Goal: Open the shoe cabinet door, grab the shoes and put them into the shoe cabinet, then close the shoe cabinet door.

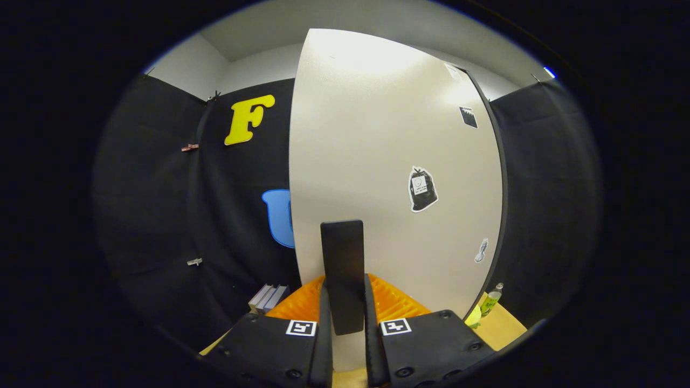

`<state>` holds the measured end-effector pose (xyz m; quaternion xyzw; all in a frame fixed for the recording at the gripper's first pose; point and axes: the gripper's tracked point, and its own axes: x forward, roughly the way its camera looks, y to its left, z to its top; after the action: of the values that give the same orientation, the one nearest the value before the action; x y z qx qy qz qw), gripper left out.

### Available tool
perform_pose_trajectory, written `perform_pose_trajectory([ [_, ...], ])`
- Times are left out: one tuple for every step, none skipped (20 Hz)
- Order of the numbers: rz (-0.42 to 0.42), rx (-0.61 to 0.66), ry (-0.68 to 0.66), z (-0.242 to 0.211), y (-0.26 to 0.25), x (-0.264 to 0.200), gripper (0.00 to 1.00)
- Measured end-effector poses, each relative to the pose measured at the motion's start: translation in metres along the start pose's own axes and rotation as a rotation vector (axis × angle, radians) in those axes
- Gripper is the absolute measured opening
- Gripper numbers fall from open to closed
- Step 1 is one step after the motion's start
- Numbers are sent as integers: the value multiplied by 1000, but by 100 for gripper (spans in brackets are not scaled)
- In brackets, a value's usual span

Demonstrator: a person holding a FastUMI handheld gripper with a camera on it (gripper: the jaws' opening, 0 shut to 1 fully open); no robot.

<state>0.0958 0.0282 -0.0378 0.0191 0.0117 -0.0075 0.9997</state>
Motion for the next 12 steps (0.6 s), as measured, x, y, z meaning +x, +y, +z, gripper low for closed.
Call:
perform_pose_trajectory([
  [18,-1,5,0,-3,-7,29],
  [34,-3,13,1,-5,-13,29],
  [50,-6,19,0,-8,-21,29],
  [64,-10,22,1,-11,-27,28],
  [76,-14,21,1,-13,-33,28],
  [87,-15,23,1,-16,-38,28],
  [97,-13,24,1,-21,-44,28],
  [107,-13,28,1,-25,-50,28],
  [116,-12,27,2,-29,-55,28],
  [125,-12,29,2,-33,-59,28],
  [134,-11,28,3,-36,-64,28],
  [141,-11,29,3,-38,-66,28],
])
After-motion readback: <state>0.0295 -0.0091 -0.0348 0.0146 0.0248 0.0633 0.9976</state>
